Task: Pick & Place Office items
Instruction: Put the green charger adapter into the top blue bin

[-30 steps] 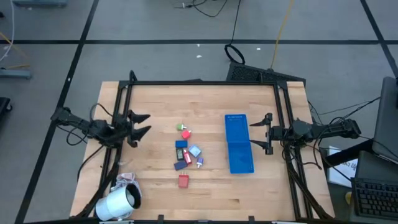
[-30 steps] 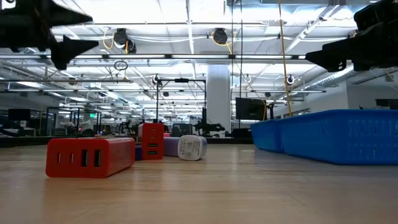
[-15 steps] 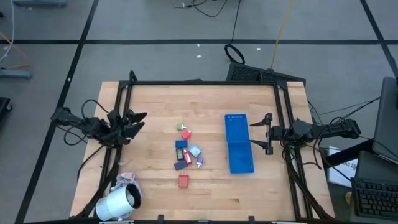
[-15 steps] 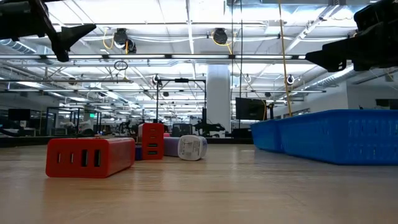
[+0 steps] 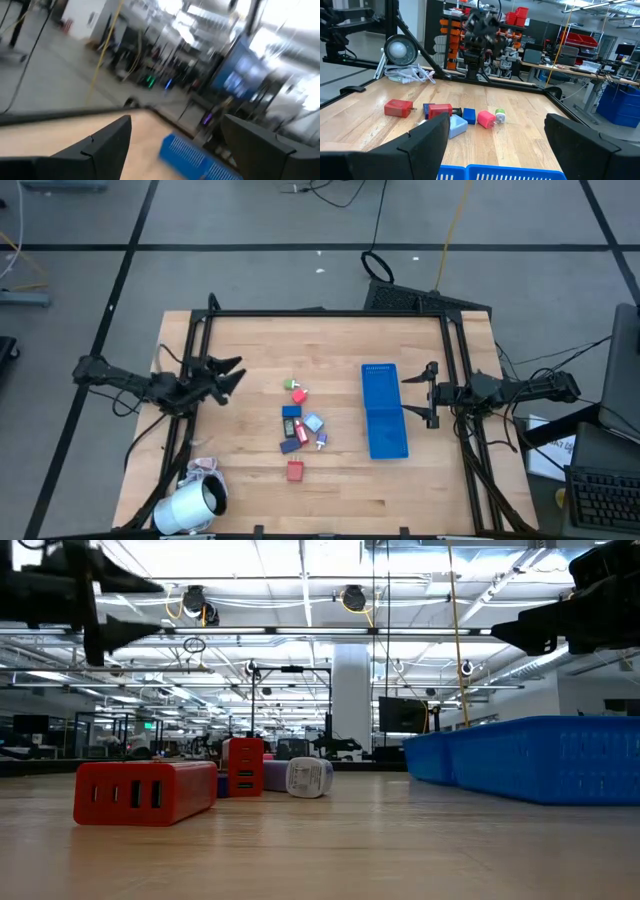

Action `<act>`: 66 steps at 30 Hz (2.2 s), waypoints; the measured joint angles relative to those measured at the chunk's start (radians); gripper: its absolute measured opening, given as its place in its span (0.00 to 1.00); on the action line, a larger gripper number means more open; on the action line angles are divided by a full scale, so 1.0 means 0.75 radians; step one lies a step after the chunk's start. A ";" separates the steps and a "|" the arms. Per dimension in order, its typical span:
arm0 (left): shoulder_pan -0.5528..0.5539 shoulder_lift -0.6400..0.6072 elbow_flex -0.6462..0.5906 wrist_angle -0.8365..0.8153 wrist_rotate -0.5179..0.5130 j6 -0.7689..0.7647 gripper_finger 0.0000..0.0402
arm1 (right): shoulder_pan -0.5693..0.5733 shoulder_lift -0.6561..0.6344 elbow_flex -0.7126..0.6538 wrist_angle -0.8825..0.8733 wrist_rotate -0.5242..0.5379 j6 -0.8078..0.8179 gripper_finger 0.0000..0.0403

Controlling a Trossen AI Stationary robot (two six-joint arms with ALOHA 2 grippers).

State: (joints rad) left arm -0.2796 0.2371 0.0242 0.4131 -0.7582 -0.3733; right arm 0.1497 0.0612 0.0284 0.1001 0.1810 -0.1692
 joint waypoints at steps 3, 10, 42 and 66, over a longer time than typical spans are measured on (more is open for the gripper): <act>0.061 0.128 0.000 -0.081 0.064 -0.106 0.77 | 0.000 0.000 -0.001 -0.001 0.000 0.000 0.78; 0.266 0.415 0.000 -0.078 0.366 -0.243 0.77 | -0.001 0.000 0.000 -0.001 0.000 -0.001 0.78; 0.573 1.470 0.545 -0.239 0.897 0.645 0.77 | 0.000 0.000 0.000 0.000 0.000 0.000 0.78; 0.644 1.729 0.628 -0.249 0.942 0.670 0.56 | 0.000 0.000 -0.001 -0.001 0.000 -0.001 0.78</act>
State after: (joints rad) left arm 0.2035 1.5341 0.4950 0.2261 -0.0521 0.1295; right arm 0.1494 0.0612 0.0280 0.0998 0.1810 -0.1696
